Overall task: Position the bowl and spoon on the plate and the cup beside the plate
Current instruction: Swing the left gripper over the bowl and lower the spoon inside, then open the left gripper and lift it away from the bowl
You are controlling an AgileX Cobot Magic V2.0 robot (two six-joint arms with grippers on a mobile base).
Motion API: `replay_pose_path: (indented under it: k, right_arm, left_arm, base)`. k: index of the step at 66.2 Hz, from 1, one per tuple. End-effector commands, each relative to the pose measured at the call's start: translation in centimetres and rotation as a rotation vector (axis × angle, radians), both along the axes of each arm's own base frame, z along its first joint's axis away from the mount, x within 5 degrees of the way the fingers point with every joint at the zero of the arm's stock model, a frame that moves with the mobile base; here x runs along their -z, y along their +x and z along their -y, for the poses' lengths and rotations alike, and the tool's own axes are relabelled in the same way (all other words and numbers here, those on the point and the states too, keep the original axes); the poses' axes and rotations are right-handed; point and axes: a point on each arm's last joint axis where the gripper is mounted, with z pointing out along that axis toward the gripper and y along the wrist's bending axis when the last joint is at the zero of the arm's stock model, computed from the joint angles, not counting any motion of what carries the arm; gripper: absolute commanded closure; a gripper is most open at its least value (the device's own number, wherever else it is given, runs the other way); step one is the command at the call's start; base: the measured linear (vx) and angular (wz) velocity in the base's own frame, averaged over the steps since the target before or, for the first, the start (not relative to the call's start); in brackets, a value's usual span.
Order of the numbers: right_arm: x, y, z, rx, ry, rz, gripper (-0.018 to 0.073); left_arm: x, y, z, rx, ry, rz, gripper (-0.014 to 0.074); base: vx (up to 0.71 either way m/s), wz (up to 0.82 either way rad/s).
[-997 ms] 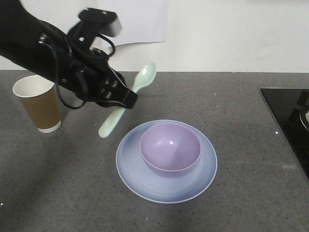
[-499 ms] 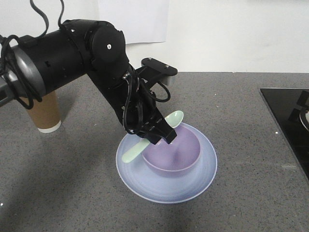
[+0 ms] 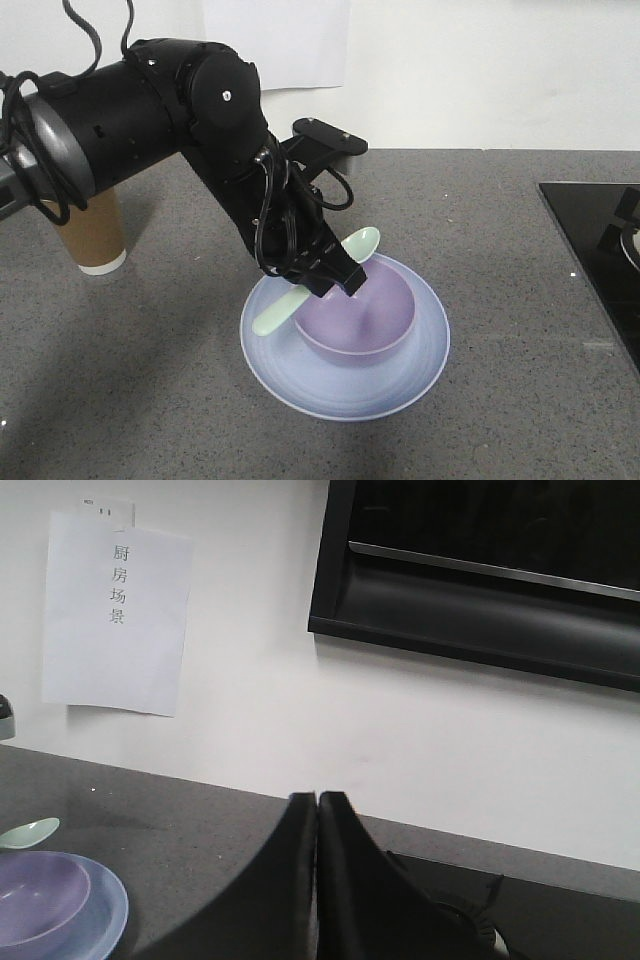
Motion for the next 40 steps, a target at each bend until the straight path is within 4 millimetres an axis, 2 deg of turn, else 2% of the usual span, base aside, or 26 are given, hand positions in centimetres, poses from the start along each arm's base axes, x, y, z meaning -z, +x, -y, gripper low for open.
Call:
replay_pose_path:
  k: [1, 24, 35, 40]
  right_arm:
    - [-1.0, 0.7, -0.2, 0.01, -0.015, 0.04, 0.0564]
    - [-0.8, 0.7, -0.2, 0.01, -0.013, 0.023, 0.0564]
    - [-0.8, 0.7, -0.2, 0.009, -0.012, 0.023, 0.0564]
    - [-0.8, 0.7, -0.2, 0.009, -0.012, 0.023, 0.0564]
  left_arm:
    - [-2.8, -0.9, -0.3, -0.002, -0.062, 0.05, 0.0479]
    - [-2.8, -0.8, -0.3, -0.019, -0.066, 0.044, 0.0194]
    - [-3.4, -0.8, -0.3, -0.035, -0.079, 0.057, 0.0159]
    - [-4.7, -0.8, -0.4, -0.045, -0.105, 0.089, 0.0163]
  base:
    - [0.0, 0.0]
    - [0.0, 0.0]
    - [0.0, 0.0]
    - [0.0, 0.0]
